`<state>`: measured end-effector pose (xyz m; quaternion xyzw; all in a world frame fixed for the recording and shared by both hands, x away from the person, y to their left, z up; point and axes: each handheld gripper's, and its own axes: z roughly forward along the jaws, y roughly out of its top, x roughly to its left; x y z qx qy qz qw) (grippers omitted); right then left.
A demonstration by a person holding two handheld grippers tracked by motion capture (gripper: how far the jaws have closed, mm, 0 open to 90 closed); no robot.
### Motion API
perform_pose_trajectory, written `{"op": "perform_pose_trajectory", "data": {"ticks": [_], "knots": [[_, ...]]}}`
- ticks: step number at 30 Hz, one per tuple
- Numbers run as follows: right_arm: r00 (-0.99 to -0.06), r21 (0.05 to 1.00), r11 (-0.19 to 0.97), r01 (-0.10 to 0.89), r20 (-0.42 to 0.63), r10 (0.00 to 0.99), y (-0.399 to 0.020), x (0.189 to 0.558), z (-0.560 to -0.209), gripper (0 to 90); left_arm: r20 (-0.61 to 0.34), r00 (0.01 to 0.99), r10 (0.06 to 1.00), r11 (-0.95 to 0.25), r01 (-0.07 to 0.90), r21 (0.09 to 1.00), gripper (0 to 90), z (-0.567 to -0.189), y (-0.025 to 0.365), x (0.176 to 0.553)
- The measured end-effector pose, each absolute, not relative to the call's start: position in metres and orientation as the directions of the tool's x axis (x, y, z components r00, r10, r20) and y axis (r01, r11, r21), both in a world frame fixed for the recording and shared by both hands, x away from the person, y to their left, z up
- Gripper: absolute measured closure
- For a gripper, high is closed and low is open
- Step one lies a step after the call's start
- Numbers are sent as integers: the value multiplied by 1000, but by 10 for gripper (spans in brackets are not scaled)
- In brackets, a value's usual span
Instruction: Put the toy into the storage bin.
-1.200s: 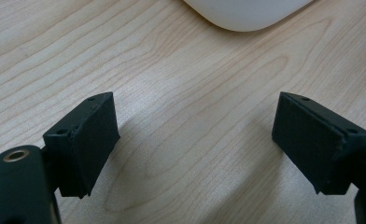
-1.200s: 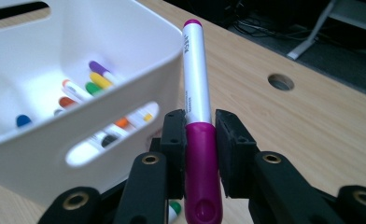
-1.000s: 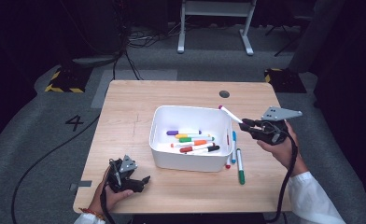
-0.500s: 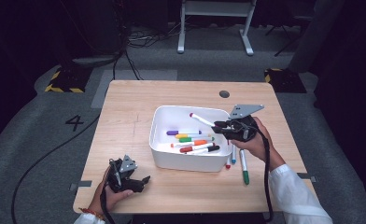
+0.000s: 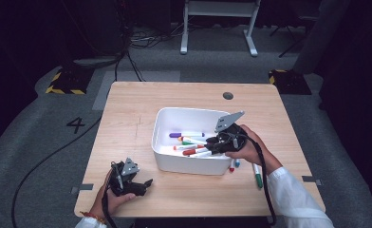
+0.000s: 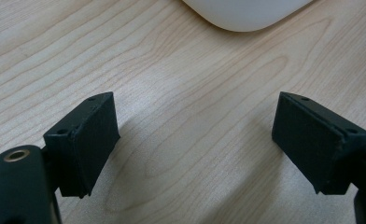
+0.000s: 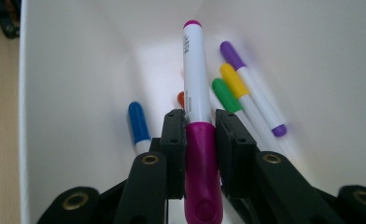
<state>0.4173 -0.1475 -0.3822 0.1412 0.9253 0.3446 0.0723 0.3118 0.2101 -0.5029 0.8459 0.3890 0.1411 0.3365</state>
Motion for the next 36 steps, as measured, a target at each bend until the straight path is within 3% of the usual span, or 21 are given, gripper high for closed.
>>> {"op": "perform_pose_trajectory", "data": {"ticks": [6,8,11,15,22,30,36], "knots": [[-960,659,727,194,-27,280,-148,415,-383,733,-23,658,753,-471,563,679,147,-503,210,312],[-959,671,716,193,-25,281,-149,413,-383,649,-23,657,753,-471,563,679,147,-503,210,312],[-955,678,713,179,-56,293,-151,410,-379,610,-23,658,753,-471,563,679,147,-503,210,312],[-924,733,652,196,-84,373,-170,406,-365,516,-24,658,753,-469,563,681,147,-503,210,312],[-810,782,571,248,-156,565,-237,392,-351,462,-24,657,754,-469,563,681,148,-503,210,312],[-671,730,533,429,-138,729,-331,380,-403,456,-25,656,754,-468,564,680,147,-503,210,312],[-583,697,461,549,-76,809,-377,368,-447,456,-27,655,756,-465,565,681,146,-503,210,312]]}}
